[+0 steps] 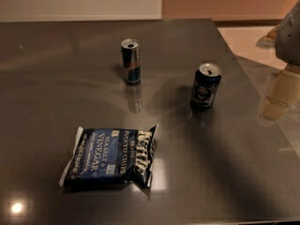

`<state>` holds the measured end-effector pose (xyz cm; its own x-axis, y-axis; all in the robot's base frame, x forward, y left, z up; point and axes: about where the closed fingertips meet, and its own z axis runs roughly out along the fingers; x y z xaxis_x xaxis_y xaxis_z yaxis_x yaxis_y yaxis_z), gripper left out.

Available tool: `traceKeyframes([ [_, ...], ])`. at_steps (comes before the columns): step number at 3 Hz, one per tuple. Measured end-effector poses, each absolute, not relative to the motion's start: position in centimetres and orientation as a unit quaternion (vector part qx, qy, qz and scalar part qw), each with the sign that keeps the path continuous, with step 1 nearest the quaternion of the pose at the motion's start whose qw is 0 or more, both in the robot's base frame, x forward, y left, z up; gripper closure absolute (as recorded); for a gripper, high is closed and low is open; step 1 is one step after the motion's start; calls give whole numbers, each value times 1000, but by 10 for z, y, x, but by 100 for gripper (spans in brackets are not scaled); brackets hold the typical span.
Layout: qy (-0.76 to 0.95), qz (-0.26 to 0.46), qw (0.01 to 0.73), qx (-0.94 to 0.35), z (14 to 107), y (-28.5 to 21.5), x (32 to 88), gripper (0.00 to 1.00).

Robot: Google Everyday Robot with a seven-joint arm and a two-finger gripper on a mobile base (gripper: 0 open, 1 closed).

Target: Move pepsi can near redbull can

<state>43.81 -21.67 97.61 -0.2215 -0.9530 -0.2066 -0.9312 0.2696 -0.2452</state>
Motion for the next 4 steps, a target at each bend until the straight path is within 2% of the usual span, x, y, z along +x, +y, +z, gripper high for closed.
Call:
traceKeyframes([
  [2,772,-31,174,-611,975,-209,455,0],
  [4,766,14,188,-614,953,-194,501,0],
])
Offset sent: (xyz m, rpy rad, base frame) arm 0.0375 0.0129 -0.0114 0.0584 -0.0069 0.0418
